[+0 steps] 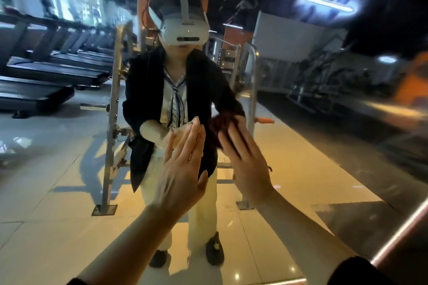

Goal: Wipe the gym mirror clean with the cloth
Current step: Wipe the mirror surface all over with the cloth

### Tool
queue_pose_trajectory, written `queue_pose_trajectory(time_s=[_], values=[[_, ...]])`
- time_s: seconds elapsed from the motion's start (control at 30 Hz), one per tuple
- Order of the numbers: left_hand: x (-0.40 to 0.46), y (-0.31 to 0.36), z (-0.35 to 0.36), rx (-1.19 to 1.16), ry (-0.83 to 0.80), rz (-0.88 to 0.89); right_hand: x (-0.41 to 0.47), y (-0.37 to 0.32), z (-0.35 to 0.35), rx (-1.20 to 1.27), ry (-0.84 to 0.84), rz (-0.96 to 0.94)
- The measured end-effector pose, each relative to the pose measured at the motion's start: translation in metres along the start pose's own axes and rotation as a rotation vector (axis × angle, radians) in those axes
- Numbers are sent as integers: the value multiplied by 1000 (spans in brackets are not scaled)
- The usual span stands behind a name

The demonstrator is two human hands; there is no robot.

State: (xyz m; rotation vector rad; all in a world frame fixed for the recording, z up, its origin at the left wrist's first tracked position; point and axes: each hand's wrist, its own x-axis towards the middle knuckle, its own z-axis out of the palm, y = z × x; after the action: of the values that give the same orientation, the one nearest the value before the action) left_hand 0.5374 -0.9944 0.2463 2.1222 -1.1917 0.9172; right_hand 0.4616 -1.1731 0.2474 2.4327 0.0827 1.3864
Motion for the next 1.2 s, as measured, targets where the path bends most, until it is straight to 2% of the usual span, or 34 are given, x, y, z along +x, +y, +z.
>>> queue_pose_trajectory(time_s=[0.07,0.1,0.13,0.23,0.27,0.33,0.43,0.5,0.53,0.57,0.63,0.7,0.73,0.77,0.8,0.9,0.97,1.0,1.13,1.2], values=[[-1,-8,-7,-44,19,17,-22,12,-7,-48,-107,-114],[0,-11,-10,-50,31,26,-16,19,-11,-72,-83,-111],[1,-15,-13,-51,38,34,-2,22,-15,-63,-24,-22],[2,-21,-17,-62,38,23,72,17,-31,86,239,430],[2,-22,-17,-72,43,8,89,9,-30,110,271,483],[-2,-23,-16,-95,63,-41,89,-15,-17,82,211,388],[-15,-23,-11,-136,105,-110,23,-44,6,1,15,44],[-23,-25,-8,-125,104,-105,-32,-28,11,-72,-121,-97],[-26,-26,-9,-115,95,-108,-53,-11,7,-88,-149,-84],[-28,-27,-10,-105,84,-118,-68,8,2,-100,-142,-16],[-31,-26,-12,-89,65,-139,-72,35,-12,-109,-62,280],[-32,-21,-11,-85,43,-154,-52,34,-12,-33,87,612],[-32,-18,-9,-81,30,-157,-39,19,-9,13,147,686],[-32,-15,-7,-80,24,-158,-28,-1,-2,52,182,665],[-31,-12,-4,-83,26,-159,-22,-22,7,79,187,559],[-29,-4,2,-94,43,-168,-29,-67,28,153,85,93],[-29,-1,4,-91,53,-168,-36,-52,28,143,74,8],[-29,0,5,-87,46,-161,-40,-34,25,129,124,85],[-29,10,14,-72,18,-134,-35,35,7,46,372,731],[-24,21,20,-72,4,-118,-21,24,11,117,430,799]])
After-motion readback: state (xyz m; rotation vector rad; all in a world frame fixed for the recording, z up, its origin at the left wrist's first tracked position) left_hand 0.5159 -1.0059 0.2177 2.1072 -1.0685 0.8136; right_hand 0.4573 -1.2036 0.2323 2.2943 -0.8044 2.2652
